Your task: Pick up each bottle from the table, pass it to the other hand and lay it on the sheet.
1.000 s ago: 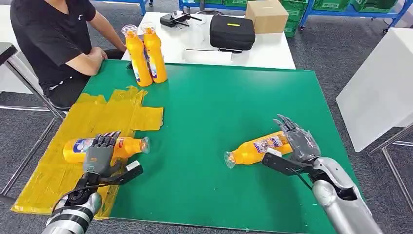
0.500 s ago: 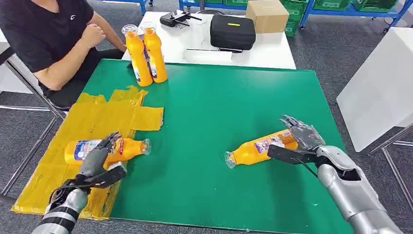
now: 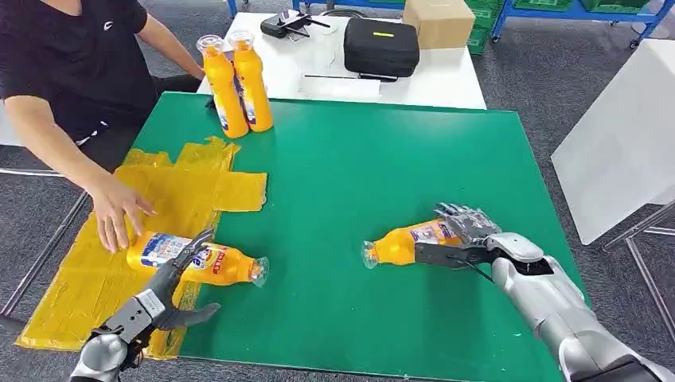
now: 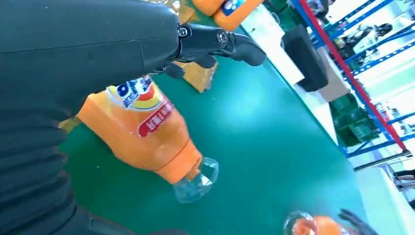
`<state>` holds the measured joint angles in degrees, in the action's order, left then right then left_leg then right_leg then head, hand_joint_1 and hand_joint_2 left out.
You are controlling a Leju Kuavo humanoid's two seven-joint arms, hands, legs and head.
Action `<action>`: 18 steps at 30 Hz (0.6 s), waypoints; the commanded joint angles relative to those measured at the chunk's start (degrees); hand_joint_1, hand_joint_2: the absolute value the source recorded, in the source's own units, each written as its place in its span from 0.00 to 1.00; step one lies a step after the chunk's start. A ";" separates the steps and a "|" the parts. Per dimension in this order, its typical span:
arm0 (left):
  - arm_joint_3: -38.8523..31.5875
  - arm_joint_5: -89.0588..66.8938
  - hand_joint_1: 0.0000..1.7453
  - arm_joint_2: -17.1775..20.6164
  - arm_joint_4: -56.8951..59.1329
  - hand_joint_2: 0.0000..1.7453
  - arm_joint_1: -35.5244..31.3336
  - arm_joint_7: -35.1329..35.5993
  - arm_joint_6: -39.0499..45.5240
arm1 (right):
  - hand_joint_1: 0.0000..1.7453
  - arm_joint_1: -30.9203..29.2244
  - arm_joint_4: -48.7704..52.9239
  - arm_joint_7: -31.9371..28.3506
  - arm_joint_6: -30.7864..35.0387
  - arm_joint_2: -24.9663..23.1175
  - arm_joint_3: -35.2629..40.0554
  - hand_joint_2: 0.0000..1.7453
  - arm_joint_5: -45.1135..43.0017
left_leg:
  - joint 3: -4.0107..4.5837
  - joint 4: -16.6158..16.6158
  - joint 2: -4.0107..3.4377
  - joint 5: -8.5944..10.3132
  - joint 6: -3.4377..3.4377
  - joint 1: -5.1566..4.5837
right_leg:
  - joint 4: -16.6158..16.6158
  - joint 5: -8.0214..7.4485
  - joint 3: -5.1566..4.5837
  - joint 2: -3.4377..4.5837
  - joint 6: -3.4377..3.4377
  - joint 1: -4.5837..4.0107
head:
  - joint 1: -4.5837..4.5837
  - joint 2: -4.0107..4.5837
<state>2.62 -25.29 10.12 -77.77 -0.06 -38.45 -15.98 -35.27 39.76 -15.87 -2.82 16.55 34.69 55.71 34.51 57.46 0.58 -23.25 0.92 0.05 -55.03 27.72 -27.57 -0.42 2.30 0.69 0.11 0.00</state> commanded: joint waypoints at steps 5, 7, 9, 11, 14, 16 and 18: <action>6.65 2.44 0.00 -1.62 3.77 1.00 -7.54 -0.28 -1.16 | 1.00 -7.08 -17.63 -0.14 -9.92 -3.19 11.49 1.00 1.56 | 0.06 -0.01 0.01 0.06 -0.06 0.09 | 0.04 -0.04 -0.11 -0.06 -0.08 -0.10 | -0.02 0.00; 7.16 2.60 0.00 -2.12 4.70 1.00 -8.49 0.08 -0.65 | 1.00 -7.42 -18.04 0.27 -10.11 -3.10 11.72 1.00 0.88 | -0.02 -0.04 0.05 0.11 -0.04 0.14 | 0.11 -0.08 -0.54 -0.11 -0.07 -0.12 | -0.02 0.00; 6.40 5.02 0.00 -2.94 4.63 1.00 -8.08 0.84 -1.43 | 1.00 -7.76 -18.07 1.12 -10.06 -3.20 11.05 1.00 -0.70 | -0.04 -0.08 0.08 0.14 -0.03 0.14 | 0.15 -0.09 -0.54 -0.13 -0.08 -0.11 | 0.00 0.00; 5.38 7.53 0.00 -3.92 4.25 1.00 -7.39 2.53 -2.62 | 1.00 -7.46 -18.09 2.29 -9.66 -3.81 9.98 1.00 -2.12 | -0.10 -0.11 0.04 0.12 -0.02 0.11 | 0.16 -0.08 -0.48 -0.07 -0.08 -0.08 | 0.00 0.00; 2.62 19.41 0.00 -8.01 2.75 1.00 -5.64 4.27 -10.21 | 1.00 -6.47 -18.18 3.60 -7.52 -6.46 6.23 1.00 -6.07 | -0.15 -0.14 -0.02 0.10 -0.02 0.12 | 0.23 -0.10 -0.42 -0.01 -0.08 -0.10 | 0.00 0.00; 3.04 23.45 0.00 -10.09 -0.51 1.00 -3.88 6.13 -12.04 | 1.00 -6.36 -17.44 3.89 -5.68 -9.46 4.85 1.00 -7.56 | -0.18 -0.11 -0.08 0.06 -0.01 0.12 | 0.23 -0.09 -0.37 0.05 -0.08 -0.11 | 0.00 0.00; 4.42 26.23 0.00 -11.24 -3.52 1.00 -2.51 8.60 -11.20 | 1.00 -5.86 -15.30 3.50 -4.02 -12.16 2.15 1.00 -10.73 | -0.21 -0.11 -0.26 0.01 -0.03 0.09 | 0.21 -0.10 -0.40 0.23 -0.09 -0.07 | 0.00 0.00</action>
<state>6.80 -8.79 6.23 -77.44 -4.80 -34.51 -23.99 -43.08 27.32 -12.74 -9.92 12.74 41.79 50.79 34.37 57.47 0.50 -23.22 0.96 0.07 -55.00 27.68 -27.69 -0.35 2.33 0.70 0.11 0.00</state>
